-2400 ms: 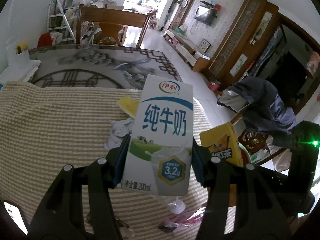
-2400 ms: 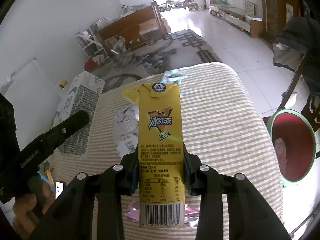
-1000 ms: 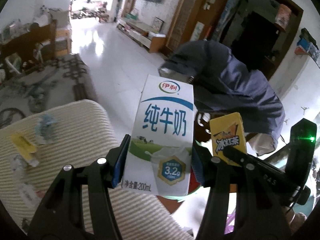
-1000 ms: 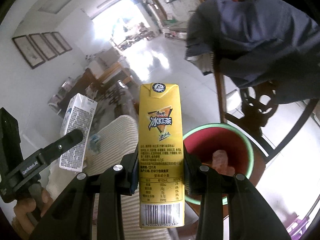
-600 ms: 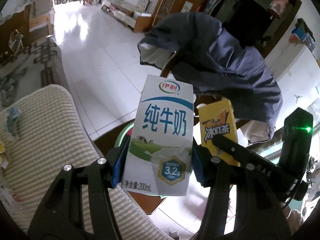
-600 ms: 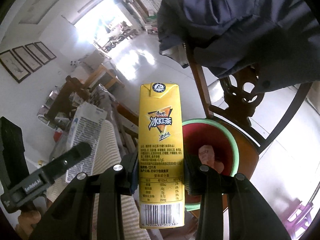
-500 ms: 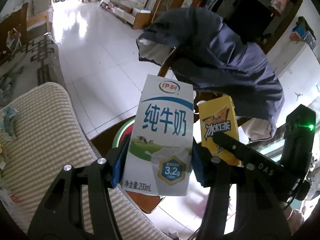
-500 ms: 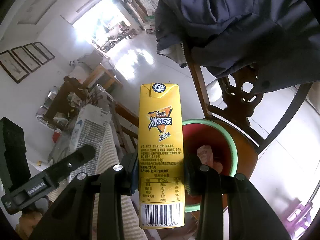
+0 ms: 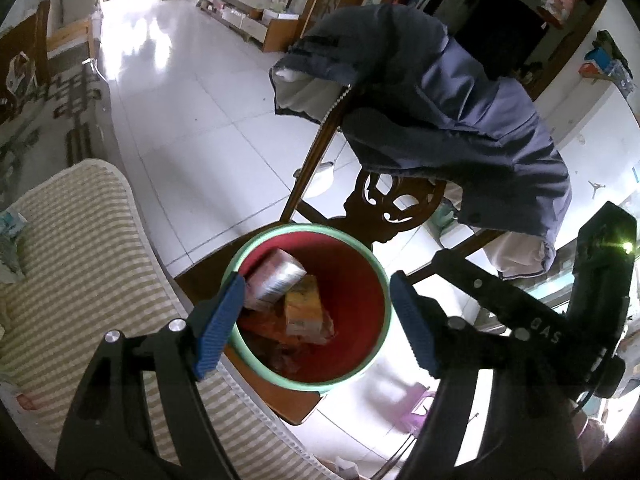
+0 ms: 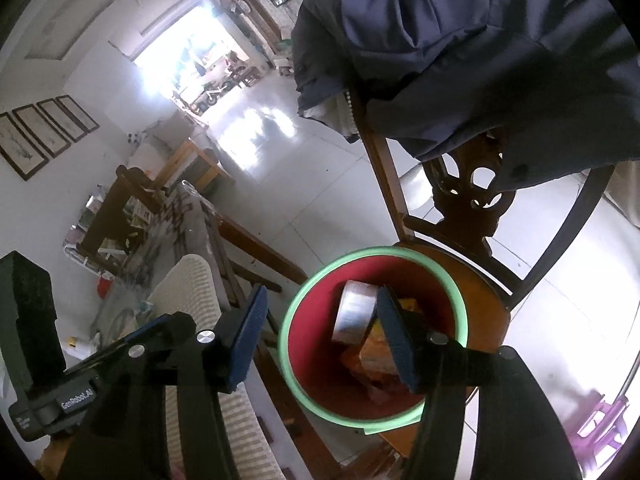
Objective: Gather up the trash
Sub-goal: 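Carry the milk carton and tea carton to the red bin with both grippers, then open both grippers over the red bin to drop the cartons, then return to the table and grasp the dark snack box with the left gripper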
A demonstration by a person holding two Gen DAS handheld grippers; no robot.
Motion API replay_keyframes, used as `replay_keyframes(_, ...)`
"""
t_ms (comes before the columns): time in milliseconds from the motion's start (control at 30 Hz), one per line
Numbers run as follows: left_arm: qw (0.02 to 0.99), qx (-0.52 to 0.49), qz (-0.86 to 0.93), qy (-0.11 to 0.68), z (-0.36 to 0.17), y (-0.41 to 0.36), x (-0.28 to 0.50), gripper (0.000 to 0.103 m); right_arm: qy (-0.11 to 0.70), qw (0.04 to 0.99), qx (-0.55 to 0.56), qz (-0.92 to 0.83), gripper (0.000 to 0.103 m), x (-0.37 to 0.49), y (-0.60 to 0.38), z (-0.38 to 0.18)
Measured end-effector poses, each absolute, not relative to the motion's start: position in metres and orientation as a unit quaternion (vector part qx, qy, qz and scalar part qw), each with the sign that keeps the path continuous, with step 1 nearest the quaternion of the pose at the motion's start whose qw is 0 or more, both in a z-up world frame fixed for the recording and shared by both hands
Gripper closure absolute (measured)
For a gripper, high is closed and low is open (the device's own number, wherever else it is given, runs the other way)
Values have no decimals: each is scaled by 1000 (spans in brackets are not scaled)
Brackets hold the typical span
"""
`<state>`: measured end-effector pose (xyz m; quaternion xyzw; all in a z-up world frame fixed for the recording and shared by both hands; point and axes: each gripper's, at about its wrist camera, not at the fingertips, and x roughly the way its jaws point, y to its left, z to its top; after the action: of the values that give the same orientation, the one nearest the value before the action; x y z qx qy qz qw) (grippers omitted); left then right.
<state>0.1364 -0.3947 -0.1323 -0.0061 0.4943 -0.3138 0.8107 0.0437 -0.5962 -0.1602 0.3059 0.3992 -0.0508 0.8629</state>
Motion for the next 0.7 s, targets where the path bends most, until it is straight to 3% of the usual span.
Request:
replay_keyframes(367, 836, -10, -307, 455, -105, -353, 118, 31, 405, 871, 278, -27, 42, 48, -552, -149)
replay_keyframes(700, 856, -40, -258, 446, -100, -257, 104, 31, 430, 870, 239, 22, 41, 59, -465, -148)
